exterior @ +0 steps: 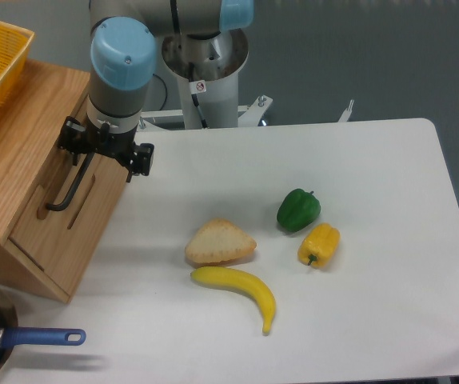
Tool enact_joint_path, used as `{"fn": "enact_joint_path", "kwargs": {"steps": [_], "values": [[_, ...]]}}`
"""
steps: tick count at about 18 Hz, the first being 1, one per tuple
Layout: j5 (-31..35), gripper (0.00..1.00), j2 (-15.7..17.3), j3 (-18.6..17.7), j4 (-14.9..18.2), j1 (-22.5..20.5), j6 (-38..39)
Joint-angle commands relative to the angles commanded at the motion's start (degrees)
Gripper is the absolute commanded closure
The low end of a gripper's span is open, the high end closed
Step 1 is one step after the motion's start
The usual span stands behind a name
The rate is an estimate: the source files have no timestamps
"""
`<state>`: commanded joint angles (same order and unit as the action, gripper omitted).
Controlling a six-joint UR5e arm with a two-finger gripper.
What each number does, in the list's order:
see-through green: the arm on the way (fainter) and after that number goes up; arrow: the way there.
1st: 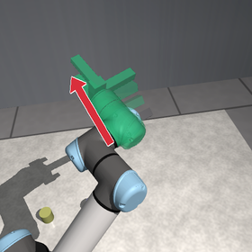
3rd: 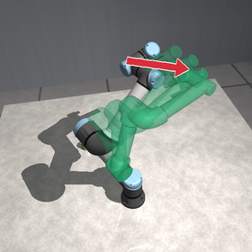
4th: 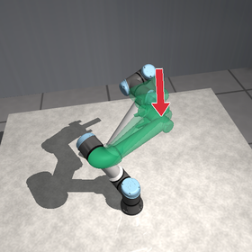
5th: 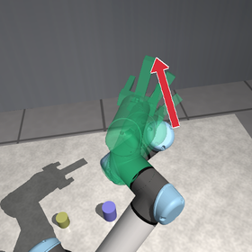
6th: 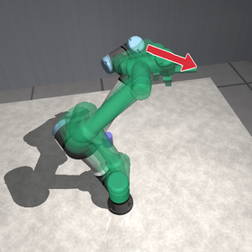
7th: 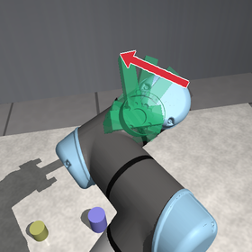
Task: Slide the top drawer open
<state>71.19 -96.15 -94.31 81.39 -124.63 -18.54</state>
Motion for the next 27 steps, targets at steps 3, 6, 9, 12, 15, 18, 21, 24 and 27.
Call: {"fn": "enact_joint_path", "kwargs": {"steps": [3, 6, 9, 12, 15, 18, 21, 24, 27], "values": [[0.2, 0.0, -0.3, 0.1, -0.3, 0.0, -0.3], [0.3, 0.0, -0.5, 0.4, -0.4, 0.0, -0.5], [1.9, 0.0, -0.5, 0.7, -0.5, 0.0, -1.1], [3.6, 0.0, -0.5, 0.7, -1.9, 0.0, -1.2], [5.0, 0.0, -0.6, 0.9, -2.1, 0.0, -1.4], [5.9, 0.0, -0.7, 1.0, -2.2, 0.0, -1.6], [6.4, 0.0, -0.6, 1.1, -2.1, -0.1, -3.9], [8.4, 0.0, -0.8, 1.6, -2.2, 0.0, -4.0], [8.7, 0.0, -0.9, 2.0, -2.2, -0.1, -5.4]]}}
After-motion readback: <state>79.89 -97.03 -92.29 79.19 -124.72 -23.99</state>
